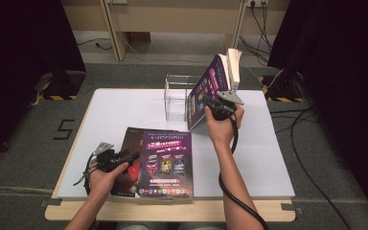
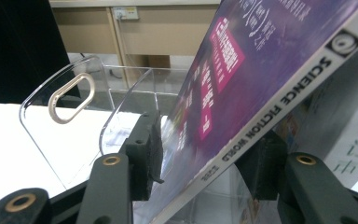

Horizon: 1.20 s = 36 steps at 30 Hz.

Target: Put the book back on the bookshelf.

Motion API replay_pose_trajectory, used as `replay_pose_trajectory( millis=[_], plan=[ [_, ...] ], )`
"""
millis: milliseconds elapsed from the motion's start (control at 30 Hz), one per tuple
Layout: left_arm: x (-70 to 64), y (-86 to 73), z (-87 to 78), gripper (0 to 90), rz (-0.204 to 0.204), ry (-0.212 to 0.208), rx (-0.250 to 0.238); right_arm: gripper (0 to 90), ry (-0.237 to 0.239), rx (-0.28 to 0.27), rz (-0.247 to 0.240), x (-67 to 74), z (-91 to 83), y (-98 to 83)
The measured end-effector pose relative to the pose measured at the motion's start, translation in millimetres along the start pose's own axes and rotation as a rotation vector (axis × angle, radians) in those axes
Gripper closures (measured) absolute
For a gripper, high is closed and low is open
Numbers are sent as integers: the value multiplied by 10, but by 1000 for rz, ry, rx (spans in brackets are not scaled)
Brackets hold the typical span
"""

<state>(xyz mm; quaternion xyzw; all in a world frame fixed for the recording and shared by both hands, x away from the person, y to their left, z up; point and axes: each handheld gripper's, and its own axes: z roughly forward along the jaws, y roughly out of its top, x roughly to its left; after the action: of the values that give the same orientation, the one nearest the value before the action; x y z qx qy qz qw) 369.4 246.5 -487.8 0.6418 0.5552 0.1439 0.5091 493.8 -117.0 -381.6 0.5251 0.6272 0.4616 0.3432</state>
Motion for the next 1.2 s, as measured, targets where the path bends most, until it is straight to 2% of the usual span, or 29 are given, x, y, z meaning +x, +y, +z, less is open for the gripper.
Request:
replay_pose_trajectory(
  millis=[367,600,1200],
  plan=[
    [-21,3,-10,419,6,-2,-1,535,16,35,15,-15,-82,-103],
    [-18,14,-20,417,6,1,-5,533,31,47,14,5,-133,-102],
    [-11,-15,10,410,9,12,15,526,71,154,35,3,-258,-307]
  ],
)
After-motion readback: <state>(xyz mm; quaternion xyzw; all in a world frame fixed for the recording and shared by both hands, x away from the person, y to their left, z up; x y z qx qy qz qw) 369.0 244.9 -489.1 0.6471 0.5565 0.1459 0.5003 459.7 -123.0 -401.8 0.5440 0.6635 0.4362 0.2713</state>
